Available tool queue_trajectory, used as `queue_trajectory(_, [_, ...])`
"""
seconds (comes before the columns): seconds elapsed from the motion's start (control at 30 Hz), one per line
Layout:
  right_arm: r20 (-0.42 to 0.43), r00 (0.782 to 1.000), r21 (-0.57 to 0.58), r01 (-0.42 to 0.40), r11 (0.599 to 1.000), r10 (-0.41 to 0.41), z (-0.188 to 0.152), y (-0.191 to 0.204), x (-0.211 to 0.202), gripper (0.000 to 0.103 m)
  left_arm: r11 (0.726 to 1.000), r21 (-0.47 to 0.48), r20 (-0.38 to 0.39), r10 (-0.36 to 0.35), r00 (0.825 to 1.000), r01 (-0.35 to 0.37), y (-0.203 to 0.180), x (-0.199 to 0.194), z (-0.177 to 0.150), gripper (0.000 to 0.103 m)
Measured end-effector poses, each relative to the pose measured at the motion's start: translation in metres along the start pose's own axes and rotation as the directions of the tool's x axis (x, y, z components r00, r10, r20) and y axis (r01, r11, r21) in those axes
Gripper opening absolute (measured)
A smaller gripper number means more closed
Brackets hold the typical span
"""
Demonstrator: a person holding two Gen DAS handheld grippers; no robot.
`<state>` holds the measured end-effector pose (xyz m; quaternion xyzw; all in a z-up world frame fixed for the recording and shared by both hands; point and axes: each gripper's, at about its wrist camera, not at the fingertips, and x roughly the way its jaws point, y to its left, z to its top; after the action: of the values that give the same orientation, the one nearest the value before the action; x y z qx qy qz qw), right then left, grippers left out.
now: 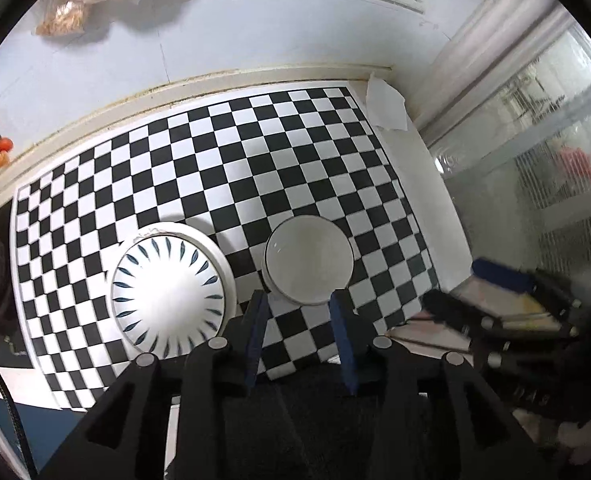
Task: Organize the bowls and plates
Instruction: 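Grasp the rim of the nested bowl stack with both grippers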
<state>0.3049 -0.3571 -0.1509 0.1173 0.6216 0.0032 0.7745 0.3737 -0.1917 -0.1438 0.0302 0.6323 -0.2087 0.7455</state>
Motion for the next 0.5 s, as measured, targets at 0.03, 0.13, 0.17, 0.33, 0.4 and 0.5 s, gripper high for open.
queue_trajectory(0.03, [-0.016, 1.000, 0.013, -0.013, 1.000, 0.014, 0.002, -0.004, 0.007, 0.075, 1.000, -0.014, -0.003, -0.008, 1.000, 0.007, 0.003, 0.006, 0.004, 0.030])
queue_trajectory(0.13, [-0.034, 0.999, 0.055, -0.034, 0.998, 0.036, 0.005, -0.016, 0.029, 0.076, 0.998, -0.060, -0.019, -0.005, 1.000, 0.004, 0.017, 0.031, 0.017, 0.031])
queue_trajectory(0.17, [-0.039, 0.998, 0.071, -0.039, 0.997, 0.042, 0.006, -0.021, 0.038, 0.076, 0.996, -0.086, -0.024, -0.013, 1.000, 0.011, 0.023, 0.041, 0.021, 0.031])
queue_trajectory(0.33, [-0.083, 0.993, 0.159, -0.071, 0.985, 0.085, 0.017, -0.053, 0.097, 0.076, 0.976, -0.199, -0.133, -0.114, 0.985, 0.086, 0.056, 0.104, 0.035, 0.031])
queue_trajectory(0.4, [-0.100, 0.988, 0.198, -0.100, 0.975, 0.121, 0.020, -0.065, 0.122, 0.076, 0.962, -0.238, -0.190, -0.181, 0.965, 0.133, 0.065, 0.134, 0.036, 0.031])
queue_trajectory(0.5, [-0.133, 0.974, 0.245, -0.147, 0.958, 0.183, 0.023, -0.077, 0.159, 0.076, 0.940, -0.295, -0.246, -0.248, 0.937, 0.172, 0.076, 0.167, 0.035, 0.031])
